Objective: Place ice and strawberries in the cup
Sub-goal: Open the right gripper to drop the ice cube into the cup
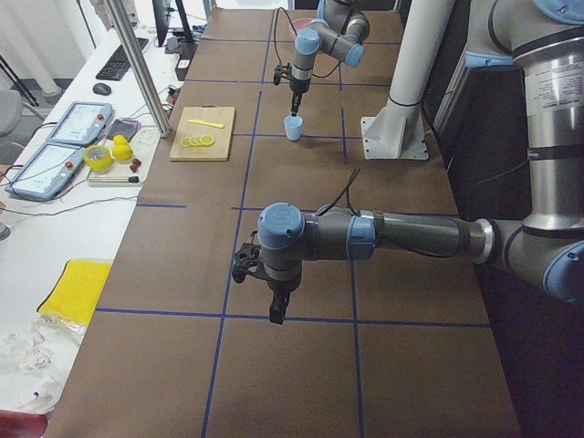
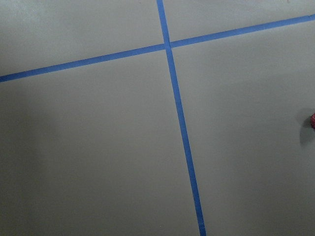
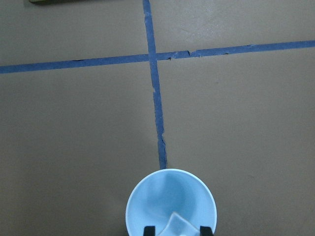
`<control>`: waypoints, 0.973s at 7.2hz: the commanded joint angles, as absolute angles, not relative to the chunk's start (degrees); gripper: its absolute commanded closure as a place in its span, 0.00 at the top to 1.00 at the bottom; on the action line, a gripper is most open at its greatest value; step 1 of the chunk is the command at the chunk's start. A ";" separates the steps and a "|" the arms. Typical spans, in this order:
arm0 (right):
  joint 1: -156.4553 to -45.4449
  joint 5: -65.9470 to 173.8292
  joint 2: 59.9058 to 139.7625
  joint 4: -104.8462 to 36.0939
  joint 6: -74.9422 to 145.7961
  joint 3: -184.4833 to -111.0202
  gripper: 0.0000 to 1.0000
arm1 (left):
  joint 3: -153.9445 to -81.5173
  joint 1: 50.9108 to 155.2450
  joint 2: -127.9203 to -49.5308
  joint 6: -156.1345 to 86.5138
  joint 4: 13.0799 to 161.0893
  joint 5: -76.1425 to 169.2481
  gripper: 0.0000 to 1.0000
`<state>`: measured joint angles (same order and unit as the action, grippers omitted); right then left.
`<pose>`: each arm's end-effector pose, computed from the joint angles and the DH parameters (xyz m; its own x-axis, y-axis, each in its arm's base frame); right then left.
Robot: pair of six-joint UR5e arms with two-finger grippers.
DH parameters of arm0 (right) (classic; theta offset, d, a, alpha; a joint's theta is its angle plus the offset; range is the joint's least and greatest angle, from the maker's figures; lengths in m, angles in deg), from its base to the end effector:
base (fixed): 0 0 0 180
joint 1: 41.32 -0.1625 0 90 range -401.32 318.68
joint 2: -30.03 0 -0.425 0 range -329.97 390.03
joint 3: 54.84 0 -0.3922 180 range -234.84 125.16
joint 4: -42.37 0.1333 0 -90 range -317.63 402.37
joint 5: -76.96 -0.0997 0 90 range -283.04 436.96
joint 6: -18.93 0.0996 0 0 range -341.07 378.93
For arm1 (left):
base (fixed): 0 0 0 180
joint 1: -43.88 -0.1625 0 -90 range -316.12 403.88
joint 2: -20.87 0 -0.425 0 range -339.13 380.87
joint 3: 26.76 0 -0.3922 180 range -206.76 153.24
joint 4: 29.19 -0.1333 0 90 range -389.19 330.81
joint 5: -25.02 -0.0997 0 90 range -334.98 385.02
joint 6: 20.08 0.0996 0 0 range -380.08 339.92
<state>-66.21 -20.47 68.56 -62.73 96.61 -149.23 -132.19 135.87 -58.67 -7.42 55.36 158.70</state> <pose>-0.5776 -0.4007 0.1123 0.7440 0.1119 0.6588 -0.1863 0.9815 0.0436 -0.0788 -0.4102 0.6193 0.7126 0.1889 -0.6757 -0.1245 0.9818 0.1432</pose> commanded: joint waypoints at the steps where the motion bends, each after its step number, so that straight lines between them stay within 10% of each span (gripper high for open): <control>1: -66.10 -19.98 68.61 -62.66 96.09 -149.33 0.98 | -132.14 135.82 -58.67 -7.42 55.44 158.70 1.00; 5: -68.46 -21.72 69.48 -62.92 93.74 -151.42 0.99 | -132.23 135.82 -58.67 -7.42 55.44 158.70 1.00; 7: -74.51 -27.34 81.98 -62.84 84.55 -164.28 0.99 | -132.23 135.82 -58.67 -7.42 55.44 158.70 1.00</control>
<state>-71.11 -24.48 74.90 -62.88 89.92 -156.95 -132.24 135.81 -58.67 -7.42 55.44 158.70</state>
